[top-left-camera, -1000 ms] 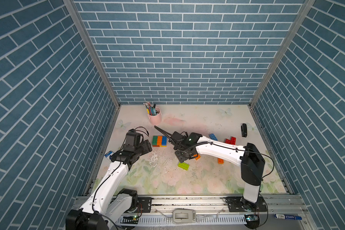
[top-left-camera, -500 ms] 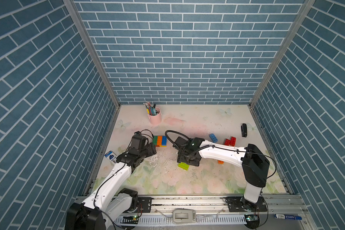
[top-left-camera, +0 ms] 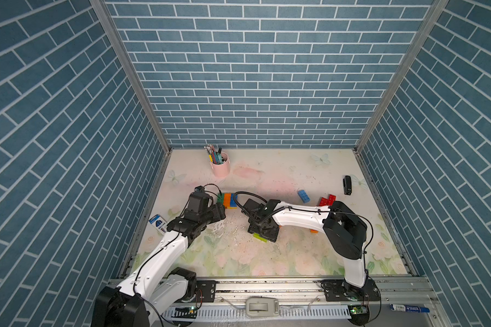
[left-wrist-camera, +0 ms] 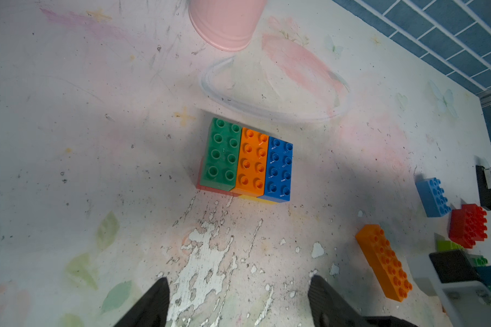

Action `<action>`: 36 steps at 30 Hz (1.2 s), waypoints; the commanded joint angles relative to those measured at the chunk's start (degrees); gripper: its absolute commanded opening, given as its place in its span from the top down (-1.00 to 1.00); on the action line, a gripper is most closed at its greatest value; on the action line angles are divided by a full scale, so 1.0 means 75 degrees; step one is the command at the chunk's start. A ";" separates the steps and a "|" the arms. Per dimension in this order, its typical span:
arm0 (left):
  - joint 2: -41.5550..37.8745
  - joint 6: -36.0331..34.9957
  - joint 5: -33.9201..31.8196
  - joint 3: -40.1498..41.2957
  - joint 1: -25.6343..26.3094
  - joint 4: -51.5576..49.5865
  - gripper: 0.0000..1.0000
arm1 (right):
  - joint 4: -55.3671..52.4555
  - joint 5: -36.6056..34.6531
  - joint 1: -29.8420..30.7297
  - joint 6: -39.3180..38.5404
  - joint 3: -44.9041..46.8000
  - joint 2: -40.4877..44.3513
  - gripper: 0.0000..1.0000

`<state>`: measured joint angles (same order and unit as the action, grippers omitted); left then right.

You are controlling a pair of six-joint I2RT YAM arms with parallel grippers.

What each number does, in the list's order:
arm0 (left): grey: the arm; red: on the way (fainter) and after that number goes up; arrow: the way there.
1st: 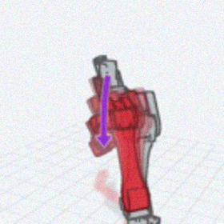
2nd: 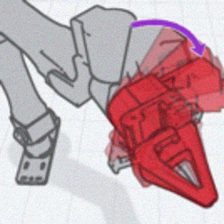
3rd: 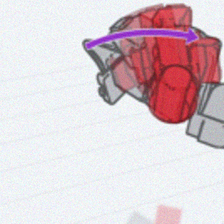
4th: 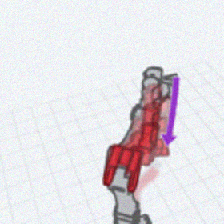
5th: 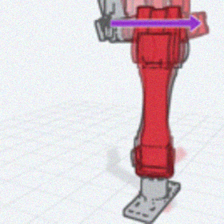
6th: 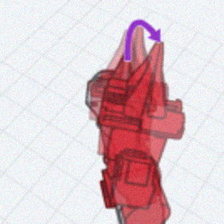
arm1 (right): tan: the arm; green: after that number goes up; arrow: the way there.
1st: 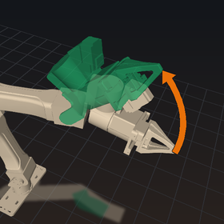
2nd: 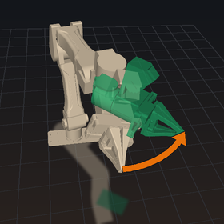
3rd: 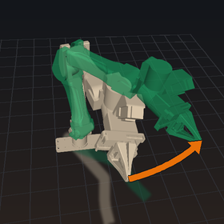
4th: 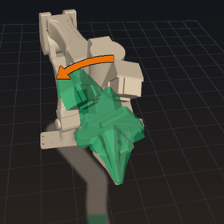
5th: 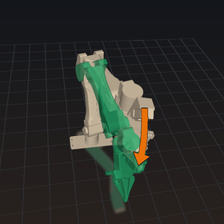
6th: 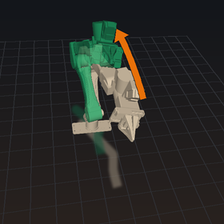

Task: Assemble a rectangle with lego
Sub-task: Adjust the lego brick at the center of the board.

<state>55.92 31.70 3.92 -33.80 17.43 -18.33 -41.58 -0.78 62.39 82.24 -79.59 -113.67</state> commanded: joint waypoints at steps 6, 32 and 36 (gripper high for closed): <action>-0.0125 -0.0068 -0.0066 0.0096 0.0055 -0.0052 -0.58 | -0.0495 0.0041 -0.0126 -0.0715 -0.0715 -0.0438 -0.10; 0.0319 -0.0105 -0.0476 -0.0061 0.0055 -0.0169 -0.57 | -0.1834 0.0106 -0.0127 -0.6195 -0.0726 -0.0372 -0.63; 0.0348 -0.0134 -0.0476 -0.0132 0.0055 -0.0205 -0.56 | -0.1833 0.0091 -0.0129 -0.6163 -0.0787 -0.0407 -0.47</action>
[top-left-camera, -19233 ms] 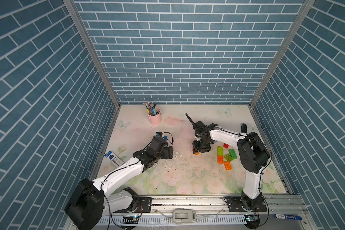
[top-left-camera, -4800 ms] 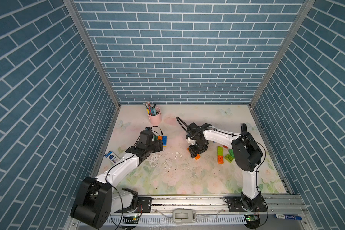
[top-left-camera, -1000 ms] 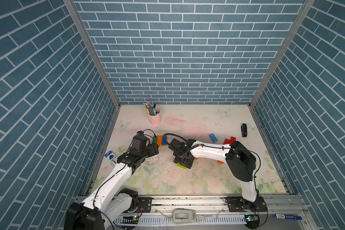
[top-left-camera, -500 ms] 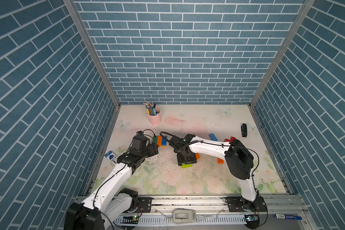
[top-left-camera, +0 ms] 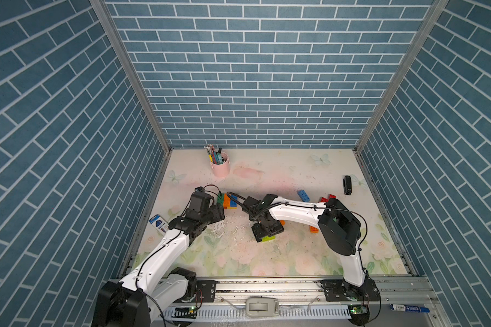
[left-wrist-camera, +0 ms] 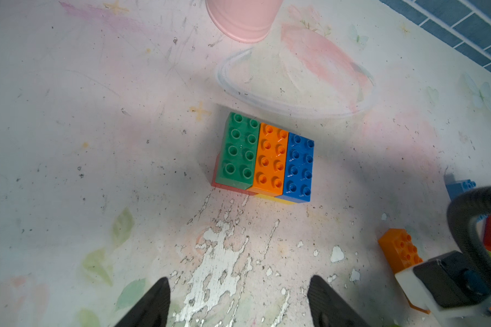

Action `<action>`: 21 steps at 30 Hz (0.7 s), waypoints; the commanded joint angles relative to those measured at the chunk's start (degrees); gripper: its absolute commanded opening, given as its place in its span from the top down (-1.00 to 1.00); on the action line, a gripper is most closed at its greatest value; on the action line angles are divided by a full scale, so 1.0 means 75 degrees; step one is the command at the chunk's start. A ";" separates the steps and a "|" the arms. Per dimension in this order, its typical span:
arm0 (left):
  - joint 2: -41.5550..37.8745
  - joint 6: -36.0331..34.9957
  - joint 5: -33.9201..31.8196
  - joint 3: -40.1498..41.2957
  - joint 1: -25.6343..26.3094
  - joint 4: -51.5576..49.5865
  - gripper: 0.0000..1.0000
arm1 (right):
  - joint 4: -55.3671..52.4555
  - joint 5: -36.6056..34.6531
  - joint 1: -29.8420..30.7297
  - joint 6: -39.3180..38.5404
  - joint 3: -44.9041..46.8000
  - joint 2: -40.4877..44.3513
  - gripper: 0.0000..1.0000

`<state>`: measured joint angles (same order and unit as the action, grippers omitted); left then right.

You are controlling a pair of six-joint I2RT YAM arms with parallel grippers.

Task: Assemble a rectangle with lego
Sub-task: Adjust the lego brick at the center of the board, then pick up the lego brick from the center of the board.

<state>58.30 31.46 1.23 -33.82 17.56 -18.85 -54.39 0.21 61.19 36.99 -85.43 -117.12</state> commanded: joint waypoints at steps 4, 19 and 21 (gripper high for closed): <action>-0.0004 -0.0110 -0.0141 -0.0087 0.0037 -0.0170 -0.56 | -0.0025 0.0063 0.0029 -0.0002 -0.0011 0.0089 -0.45; 0.0007 -0.0145 -0.0137 -0.0024 0.0036 -0.0141 -0.56 | -0.0039 -0.0047 0.0021 0.0151 -0.0104 0.0174 -0.28; 0.0013 -0.0152 -0.0141 -0.0016 0.0037 -0.0144 -0.56 | -0.0019 -0.0083 0.0005 0.0100 -0.0116 0.0329 -0.21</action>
<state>58.30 31.16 1.10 -33.82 17.56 -19.00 -53.74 0.69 61.19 37.23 -85.45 -117.08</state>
